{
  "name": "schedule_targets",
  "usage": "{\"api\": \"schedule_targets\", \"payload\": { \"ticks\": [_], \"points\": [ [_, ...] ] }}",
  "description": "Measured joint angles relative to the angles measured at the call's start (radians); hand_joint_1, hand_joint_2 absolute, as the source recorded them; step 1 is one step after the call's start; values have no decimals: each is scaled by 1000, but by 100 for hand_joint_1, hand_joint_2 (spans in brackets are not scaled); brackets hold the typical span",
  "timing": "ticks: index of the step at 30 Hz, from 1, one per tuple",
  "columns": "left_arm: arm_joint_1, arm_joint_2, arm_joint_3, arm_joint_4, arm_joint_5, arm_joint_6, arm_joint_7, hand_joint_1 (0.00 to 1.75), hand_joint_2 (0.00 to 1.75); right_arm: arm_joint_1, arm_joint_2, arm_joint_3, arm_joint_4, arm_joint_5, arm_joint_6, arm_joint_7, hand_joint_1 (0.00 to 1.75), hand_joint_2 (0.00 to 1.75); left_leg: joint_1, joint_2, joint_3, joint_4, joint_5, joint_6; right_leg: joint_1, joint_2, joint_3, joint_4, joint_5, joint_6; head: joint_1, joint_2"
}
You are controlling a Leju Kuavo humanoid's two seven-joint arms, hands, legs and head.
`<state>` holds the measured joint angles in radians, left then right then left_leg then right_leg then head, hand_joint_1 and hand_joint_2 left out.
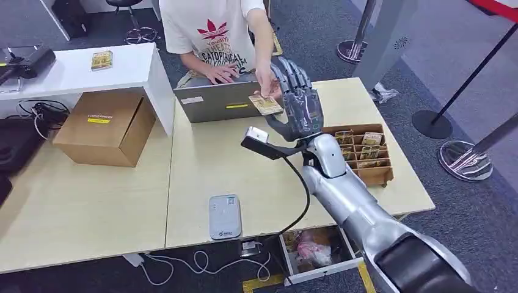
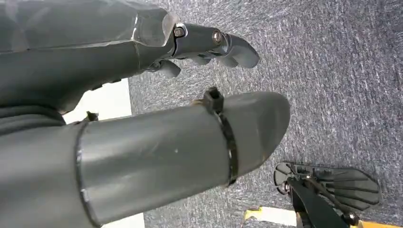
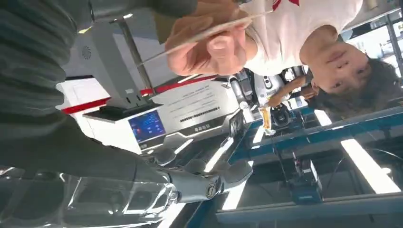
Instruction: Pass the card to the sensor for recognition and then transmit it.
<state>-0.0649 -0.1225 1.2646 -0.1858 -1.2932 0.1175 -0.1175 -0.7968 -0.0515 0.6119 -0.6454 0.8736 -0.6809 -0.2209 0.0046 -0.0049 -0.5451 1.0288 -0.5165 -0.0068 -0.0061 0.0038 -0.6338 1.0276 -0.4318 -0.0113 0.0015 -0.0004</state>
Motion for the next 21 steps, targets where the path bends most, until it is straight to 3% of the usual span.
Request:
{"api": "schedule_targets", "payload": {
  "ticks": [3,13,21],
  "points": [
    [0,2,-4,0,-4,-1,-1,0,0,0,-6,3,6,-3,-4,1,150,175,0,0,0,0,0,0,0,0,0,0,0,0,0,0],
    [-2,3,-12,0,-7,-4,-1,0,0,0,-16,4,11,-6,-7,2,169,175,0,0,0,0,0,0,0,0,0,0,0,0,0,0],
    [-2,7,-18,0,-11,-9,-1,0,0,0,-21,4,11,-10,-8,8,164,175,0,0,0,0,0,0,0,0,0,0,0,0,0,0]
  ]
}}
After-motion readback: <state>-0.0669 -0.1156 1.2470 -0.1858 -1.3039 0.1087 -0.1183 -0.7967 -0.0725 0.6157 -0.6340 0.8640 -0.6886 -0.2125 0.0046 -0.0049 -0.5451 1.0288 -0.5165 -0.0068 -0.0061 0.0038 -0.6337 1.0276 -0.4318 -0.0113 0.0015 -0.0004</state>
